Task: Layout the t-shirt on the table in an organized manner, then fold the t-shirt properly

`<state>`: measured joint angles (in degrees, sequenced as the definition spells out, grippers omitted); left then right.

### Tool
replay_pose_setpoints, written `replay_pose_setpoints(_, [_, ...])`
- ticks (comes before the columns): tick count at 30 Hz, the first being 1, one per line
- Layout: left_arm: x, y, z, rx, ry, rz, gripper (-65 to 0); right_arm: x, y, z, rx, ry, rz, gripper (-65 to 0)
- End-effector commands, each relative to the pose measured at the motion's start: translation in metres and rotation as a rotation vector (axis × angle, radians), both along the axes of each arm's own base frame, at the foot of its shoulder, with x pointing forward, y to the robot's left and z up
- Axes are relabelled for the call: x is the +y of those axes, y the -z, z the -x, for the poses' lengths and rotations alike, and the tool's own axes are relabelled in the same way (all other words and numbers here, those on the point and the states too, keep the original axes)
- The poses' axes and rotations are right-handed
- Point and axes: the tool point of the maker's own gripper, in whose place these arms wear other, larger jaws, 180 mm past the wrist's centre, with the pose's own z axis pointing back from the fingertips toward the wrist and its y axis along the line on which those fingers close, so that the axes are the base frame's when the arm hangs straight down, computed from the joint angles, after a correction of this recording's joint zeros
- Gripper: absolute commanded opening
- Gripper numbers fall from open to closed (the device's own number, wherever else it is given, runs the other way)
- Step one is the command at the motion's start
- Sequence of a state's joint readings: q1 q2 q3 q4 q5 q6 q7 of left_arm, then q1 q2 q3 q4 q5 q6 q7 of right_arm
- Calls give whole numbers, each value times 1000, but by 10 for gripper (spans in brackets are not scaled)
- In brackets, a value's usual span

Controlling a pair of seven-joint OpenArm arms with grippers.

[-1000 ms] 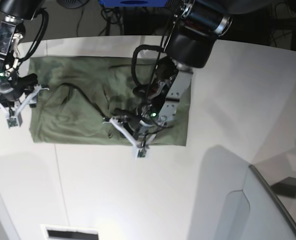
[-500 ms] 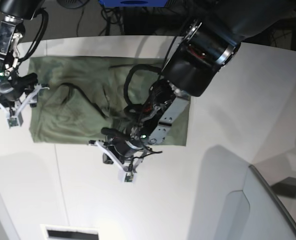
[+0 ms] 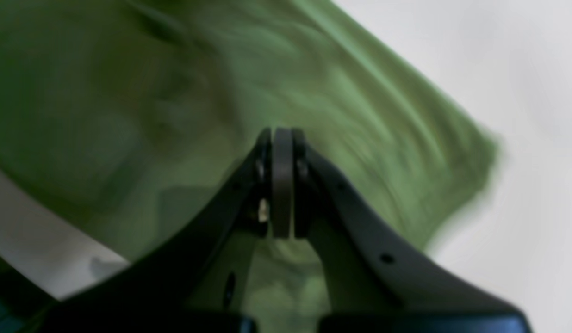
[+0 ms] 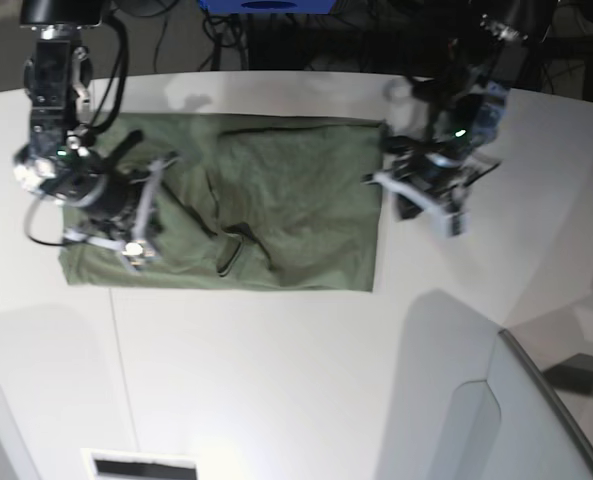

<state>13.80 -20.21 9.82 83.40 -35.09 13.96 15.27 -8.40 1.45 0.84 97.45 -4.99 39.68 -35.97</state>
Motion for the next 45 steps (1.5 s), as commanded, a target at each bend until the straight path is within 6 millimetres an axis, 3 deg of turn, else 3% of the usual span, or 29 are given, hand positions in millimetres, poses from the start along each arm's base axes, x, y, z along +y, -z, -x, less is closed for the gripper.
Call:
replay_pose_setpoints(1, [19,-14,-4,-48,-33,-23,-650,18,-15,-9,-53,-50,-27,-650])
replay_pose_setpoints(3, [46,-15,13,-33,-85,-53,-650,52,-14,-3,-43,-151,-31,-650])
replay_pose_setpoints(5, [56,-12,25,-14,-109,-63,-650,75,-16,-1,-30,-229,-8,-650])
replay_pose_setpoints(9, [58,-7,41,12,-113,-68,-650,120,-9,-1,19,-320,-18,-650])
replay_pose_setpoints(11, [56,-8,44,14,-112,-64,-650,127,-1,-8,56,-299,-42,-650])
replay_pose_setpoints(16, [51,-9,48,12,-107,-54,-650,119,23,-24,143,-254,-40,-650])
replay_pose_setpoints(20, [52,-7,50,19,-109,-56,-650,108,27,-40,143,-203,-71,-650])
replay_pose_setpoints(28, [53,-6,51,24,-110,-57,-650,60,42,-75,192,-42,-114,-650])
replay_pose_setpoints(34, [53,-6,51,23,-112,-57,-650,42,50,-88,208,46,-174,-650])
replay_pose_setpoints(39, [56,-2,54,37,-117,-61,-650,26,45,-104,146,173,-202,-650])
replay_pose_setpoints(41, [58,2,57,48,-121,-64,-650,22,33,-110,99,187,-198,-650])
replay_pose_setpoints(45, [60,4,59,57,-122,-69,-650,17,7,-92,4,185,-171,-650])
